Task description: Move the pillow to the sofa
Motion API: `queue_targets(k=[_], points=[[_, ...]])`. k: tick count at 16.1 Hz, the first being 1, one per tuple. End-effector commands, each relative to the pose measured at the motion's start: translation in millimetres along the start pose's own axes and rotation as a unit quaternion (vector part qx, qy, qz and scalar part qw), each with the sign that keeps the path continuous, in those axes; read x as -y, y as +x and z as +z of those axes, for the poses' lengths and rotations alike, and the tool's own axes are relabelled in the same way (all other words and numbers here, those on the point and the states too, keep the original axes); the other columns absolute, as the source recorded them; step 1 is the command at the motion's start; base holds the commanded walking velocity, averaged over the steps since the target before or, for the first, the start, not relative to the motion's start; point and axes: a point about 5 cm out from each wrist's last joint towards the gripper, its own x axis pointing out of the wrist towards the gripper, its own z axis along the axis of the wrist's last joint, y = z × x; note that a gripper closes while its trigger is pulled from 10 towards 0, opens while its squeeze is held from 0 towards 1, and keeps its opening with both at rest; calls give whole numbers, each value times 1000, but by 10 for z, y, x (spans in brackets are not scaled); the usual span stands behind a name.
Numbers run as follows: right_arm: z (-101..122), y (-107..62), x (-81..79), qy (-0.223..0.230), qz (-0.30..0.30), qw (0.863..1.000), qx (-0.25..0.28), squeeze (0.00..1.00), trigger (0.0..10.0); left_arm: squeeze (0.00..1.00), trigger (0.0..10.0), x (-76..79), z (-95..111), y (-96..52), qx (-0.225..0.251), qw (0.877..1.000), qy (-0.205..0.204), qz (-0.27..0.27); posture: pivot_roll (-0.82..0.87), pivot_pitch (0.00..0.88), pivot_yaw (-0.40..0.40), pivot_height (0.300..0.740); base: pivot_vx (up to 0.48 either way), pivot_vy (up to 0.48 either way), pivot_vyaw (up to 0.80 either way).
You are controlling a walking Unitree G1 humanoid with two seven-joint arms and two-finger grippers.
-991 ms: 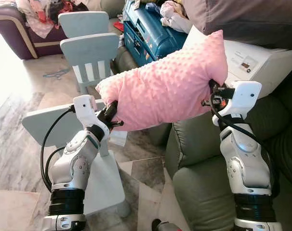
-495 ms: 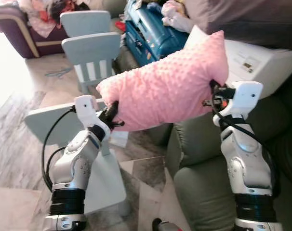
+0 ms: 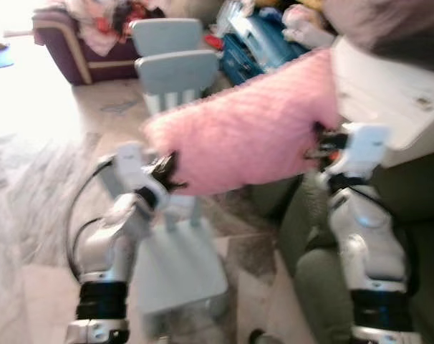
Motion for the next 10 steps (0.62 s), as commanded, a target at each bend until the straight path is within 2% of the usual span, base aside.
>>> queue_targets(k=[1,10], points=[[35,9,-55,2,9,1000,8,0,0,0,10000,-13,90,-13,14,1000,9,1,-126,106,-24,740,0,0,0],[45,27,-53,0,11,1000,9,0,0,0,10000,21,78,-14,12,1000,4,-7,-126,105,-25,740,0,0,0]])
